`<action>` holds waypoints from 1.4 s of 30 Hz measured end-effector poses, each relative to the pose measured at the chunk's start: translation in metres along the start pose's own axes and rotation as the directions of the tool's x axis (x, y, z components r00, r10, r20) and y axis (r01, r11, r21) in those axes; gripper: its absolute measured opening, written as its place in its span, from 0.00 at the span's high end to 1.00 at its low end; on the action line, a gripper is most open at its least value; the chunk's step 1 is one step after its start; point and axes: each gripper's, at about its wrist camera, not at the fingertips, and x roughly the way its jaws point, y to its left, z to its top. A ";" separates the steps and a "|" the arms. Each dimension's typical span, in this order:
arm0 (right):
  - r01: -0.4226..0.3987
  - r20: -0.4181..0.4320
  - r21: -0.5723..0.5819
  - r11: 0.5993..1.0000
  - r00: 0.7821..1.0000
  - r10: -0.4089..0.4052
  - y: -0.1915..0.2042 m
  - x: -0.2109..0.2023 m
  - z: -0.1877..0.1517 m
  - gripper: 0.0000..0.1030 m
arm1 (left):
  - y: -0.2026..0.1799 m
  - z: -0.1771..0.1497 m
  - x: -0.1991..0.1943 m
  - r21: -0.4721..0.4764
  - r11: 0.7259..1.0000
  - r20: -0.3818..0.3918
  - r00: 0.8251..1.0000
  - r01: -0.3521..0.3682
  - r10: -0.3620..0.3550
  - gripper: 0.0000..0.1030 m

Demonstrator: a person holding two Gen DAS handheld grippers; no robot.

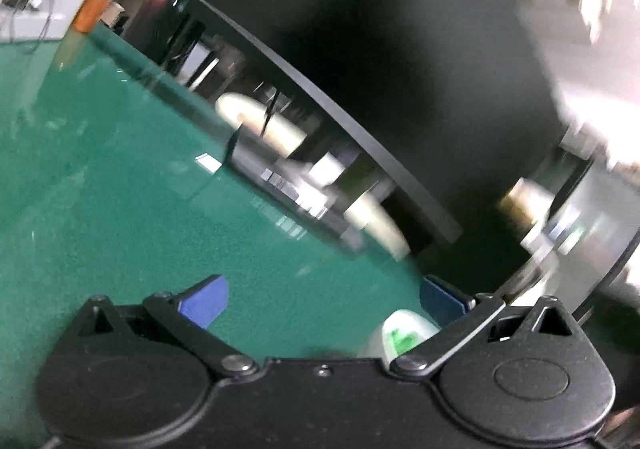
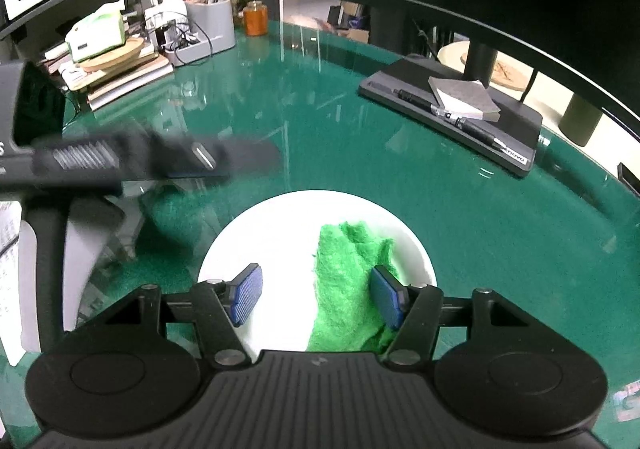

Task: Clean bowl

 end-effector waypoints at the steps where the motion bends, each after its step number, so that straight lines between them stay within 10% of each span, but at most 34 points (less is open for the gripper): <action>1: 0.001 0.012 0.005 1.000 1.000 -0.001 0.000 0.000 -0.001 0.42 | 0.012 -0.002 -0.009 -0.071 0.995 0.069 0.995 0.076 -0.071 0.00; 4: 0.007 0.056 0.015 1.000 0.998 -0.007 0.001 -0.001 -0.005 0.42 | 0.065 -0.019 -0.041 -0.319 0.868 0.393 0.887 0.380 -0.244 0.00; 13: 0.045 0.204 0.061 0.997 0.977 -0.056 0.009 0.001 -0.018 0.42 | 0.123 -0.050 -0.067 -0.398 0.846 0.587 0.807 0.355 -0.063 0.00; 21: 0.120 0.347 0.157 0.980 0.923 -0.168 0.023 -0.011 -0.041 0.25 | 0.130 -0.067 -0.058 -0.254 0.927 0.472 0.872 0.277 -0.131 0.00; 34: 0.003 0.465 0.226 0.974 0.879 -0.111 0.006 -0.026 -0.051 0.05 | 0.148 -0.093 -0.044 -0.253 0.924 0.454 0.878 0.289 -0.150 0.00; 42: -0.192 0.577 0.476 0.858 0.805 -0.140 -0.028 -0.057 -0.067 0.01 | 0.156 -0.101 -0.056 -0.261 0.906 0.385 0.897 0.332 -0.217 0.00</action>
